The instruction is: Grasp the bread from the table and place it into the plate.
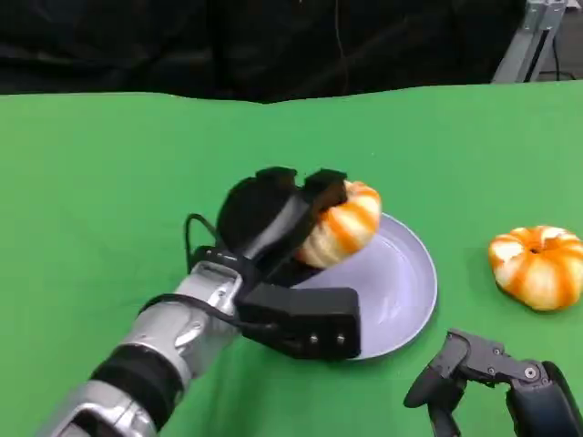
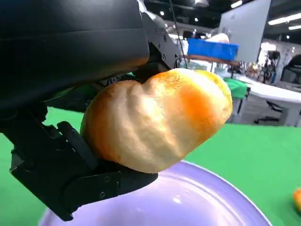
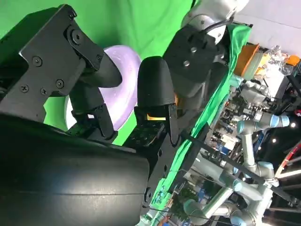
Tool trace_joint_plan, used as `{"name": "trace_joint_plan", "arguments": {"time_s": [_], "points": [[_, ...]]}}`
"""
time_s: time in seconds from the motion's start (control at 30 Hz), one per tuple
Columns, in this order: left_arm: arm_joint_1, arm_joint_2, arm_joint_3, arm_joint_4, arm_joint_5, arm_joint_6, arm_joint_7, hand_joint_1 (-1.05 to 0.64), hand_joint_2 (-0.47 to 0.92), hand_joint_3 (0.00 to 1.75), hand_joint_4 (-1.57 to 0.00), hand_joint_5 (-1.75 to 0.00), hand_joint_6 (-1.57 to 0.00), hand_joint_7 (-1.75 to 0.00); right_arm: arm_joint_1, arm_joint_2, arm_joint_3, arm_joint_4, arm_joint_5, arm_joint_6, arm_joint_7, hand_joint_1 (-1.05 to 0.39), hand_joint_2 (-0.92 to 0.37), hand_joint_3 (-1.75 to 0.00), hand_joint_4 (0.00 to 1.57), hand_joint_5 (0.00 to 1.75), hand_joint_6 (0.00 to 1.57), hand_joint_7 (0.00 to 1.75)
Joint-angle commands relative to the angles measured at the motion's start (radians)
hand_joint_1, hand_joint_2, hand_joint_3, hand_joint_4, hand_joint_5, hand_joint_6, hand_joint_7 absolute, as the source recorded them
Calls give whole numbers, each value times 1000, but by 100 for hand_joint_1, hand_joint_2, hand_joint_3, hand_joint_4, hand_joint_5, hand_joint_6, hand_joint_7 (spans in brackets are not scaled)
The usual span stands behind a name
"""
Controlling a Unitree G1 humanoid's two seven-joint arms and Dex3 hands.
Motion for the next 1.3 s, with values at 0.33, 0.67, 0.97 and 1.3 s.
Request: {"name": "trace_joint_plan", "arguments": {"time_s": [0.33,0.67,0.97,1.3], "points": [[-80,15,-46,-22,-29,93,-423,-65,92,22,-11,-34,-23,-1,-1,-5,-4,5,-4,-13,-13,6,-23,-147,82,158,84,128],[-56,41,-43,-109,-50,134,-535,-91,92,32,0,-12,-4,-1,-2,-4,-4,13,0,-17,-13,6,-23,-147,83,159,85,129],[-33,106,-13,-237,-91,143,-655,-97,92,36,-3,-11,-8,-3,-8,-8,-11,20,12,-17,-9,7,-24,-146,82,157,85,129],[-20,134,4,-319,-103,168,-711,-97,92,35,-2,-12,-8,-2,-11,-11,-12,29,21,-23,-6,7,-25,-145,82,158,84,128]]}}
